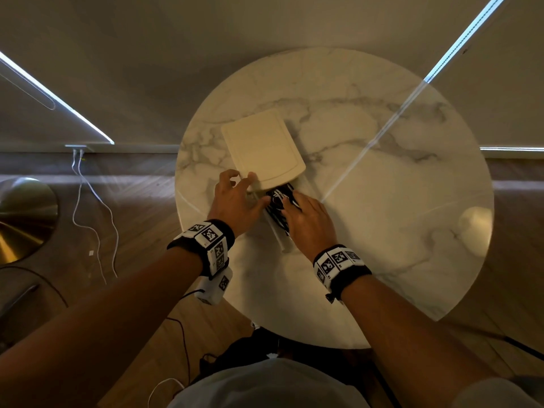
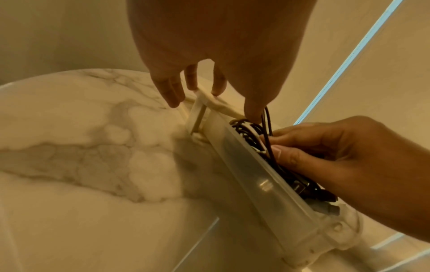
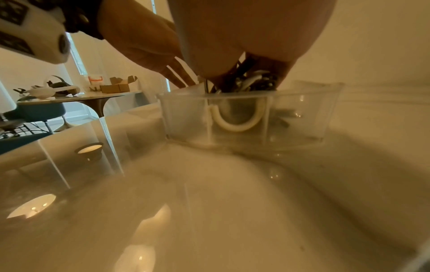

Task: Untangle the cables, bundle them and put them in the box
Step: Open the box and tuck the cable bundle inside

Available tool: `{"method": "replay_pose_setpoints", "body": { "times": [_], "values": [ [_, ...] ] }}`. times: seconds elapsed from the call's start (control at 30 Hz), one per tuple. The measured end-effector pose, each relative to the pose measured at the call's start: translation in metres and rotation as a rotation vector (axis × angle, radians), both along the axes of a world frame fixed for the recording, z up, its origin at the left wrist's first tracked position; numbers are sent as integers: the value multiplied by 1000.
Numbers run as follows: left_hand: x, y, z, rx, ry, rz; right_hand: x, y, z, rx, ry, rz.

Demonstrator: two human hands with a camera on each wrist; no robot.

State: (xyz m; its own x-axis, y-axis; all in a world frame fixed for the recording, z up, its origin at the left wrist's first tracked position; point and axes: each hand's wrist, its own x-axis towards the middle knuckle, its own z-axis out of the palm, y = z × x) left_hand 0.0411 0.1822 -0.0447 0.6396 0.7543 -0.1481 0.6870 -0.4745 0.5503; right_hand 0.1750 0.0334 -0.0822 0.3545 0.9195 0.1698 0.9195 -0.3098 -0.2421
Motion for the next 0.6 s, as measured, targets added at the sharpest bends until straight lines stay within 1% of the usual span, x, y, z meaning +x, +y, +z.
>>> {"method": "replay_pose_setpoints", "body": {
  "times": [0.07, 0.13, 0.23, 0.3, 0.43, 0.6],
  "values": [
    [4, -4, 3, -37, 11, 46, 0, -3, -1, 8, 70, 11],
    [9, -8, 8, -76, -15, 81, 1, -5, 2, 39, 127, 32],
    [11, -14, 15, -181, -59, 130, 3, -4, 7, 170, 156, 59],
    [9, -15, 16, -213, -64, 134, 2, -5, 11, 209, 178, 37],
    [3, -13, 11, -168, -48, 102, -1, -8, 15, 158, 301, -55],
    [4, -9, 5, -89, -50, 89, -3, -13, 14, 127, 350, -54]
  ]
}}
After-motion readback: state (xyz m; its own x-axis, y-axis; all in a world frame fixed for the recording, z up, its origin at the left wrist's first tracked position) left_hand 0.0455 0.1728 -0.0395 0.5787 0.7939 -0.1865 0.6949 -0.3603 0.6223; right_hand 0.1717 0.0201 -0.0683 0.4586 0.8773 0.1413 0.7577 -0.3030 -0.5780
